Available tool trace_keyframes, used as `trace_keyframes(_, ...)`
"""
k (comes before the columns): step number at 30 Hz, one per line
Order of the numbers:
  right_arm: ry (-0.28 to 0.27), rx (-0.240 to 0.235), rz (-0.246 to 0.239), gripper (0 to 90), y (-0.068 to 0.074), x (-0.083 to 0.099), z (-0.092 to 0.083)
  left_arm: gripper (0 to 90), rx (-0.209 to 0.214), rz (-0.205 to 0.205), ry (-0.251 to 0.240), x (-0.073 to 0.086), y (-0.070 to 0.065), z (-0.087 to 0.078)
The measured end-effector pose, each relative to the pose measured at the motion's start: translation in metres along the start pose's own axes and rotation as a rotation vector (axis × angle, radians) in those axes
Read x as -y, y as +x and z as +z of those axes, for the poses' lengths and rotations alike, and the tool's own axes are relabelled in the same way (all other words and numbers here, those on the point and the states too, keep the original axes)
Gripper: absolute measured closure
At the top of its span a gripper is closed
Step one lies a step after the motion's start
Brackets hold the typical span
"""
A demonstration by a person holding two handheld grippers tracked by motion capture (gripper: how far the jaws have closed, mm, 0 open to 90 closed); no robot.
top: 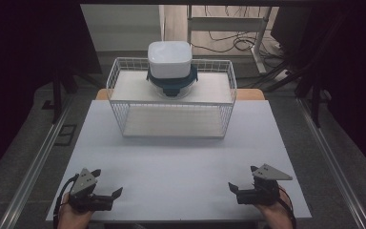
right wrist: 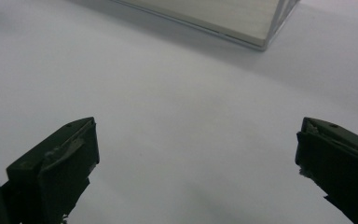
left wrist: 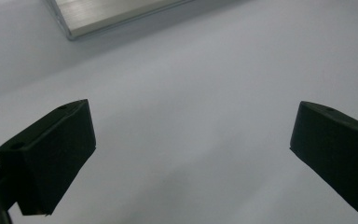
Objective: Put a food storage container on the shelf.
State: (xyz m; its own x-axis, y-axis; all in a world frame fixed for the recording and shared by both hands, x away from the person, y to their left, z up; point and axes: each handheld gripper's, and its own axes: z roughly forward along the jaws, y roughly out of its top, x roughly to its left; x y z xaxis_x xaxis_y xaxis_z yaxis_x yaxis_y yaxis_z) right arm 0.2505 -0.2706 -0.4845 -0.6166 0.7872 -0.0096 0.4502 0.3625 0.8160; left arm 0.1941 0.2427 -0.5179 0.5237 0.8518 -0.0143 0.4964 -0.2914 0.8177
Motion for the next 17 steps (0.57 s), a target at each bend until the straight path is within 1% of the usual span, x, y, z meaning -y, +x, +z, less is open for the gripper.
trace_keyframes(2, 0.007, 0.006, 0.004, 0.0, -0.001, 0.004, 0.0, 0.0, -0.021, 0.018, 0.016, 0.004, -0.001, 0.001)
trace_keyframes(6, 0.032, 0.013, 0.007, 0.0, -0.001, 0.012, 0.002, 0.1, -0.04, 0.025, 0.044, 0.01, 0.0, 0.005)
trace_keyframes(8, 0.048, 0.014, 0.009, 0.0, -0.002, 0.016, 0.004, 0.5, -0.035, 0.012, 0.039, 0.01, 0.001, 0.005)
trace_keyframes(10, 0.08, 0.014, 0.01, 0.0, -0.003, 0.02, 0.007, 0.8, -0.037, -0.009, 0.04, 0.011, 0.003, 0.005)
trace_keyframes(11, 0.09, 0.017, 0.008, 0.0, -0.003, 0.022, 0.008, 1.3, -0.033, -0.025, 0.036, 0.011, 0.005, 0.005)
trace_keyframes(13, 0.105, 0.017, 0.014, 0.0, -0.003, 0.023, 0.01, 2.0, -0.03, -0.039, 0.037, 0.011, 0.006, 0.005)
trace_keyframes(15, 0.115, 0.017, 0.017, 0.0, -0.003, 0.023, 0.011, 2.1, -0.03, -0.048, 0.04, 0.011, 0.007, 0.005)
trace_keyframes(17, 0.122, 0.018, 0.011, 0.0, -0.003, 0.023, 0.012, 2.1, -0.03, -0.045, 0.046, 0.011, 0.007, 0.006)
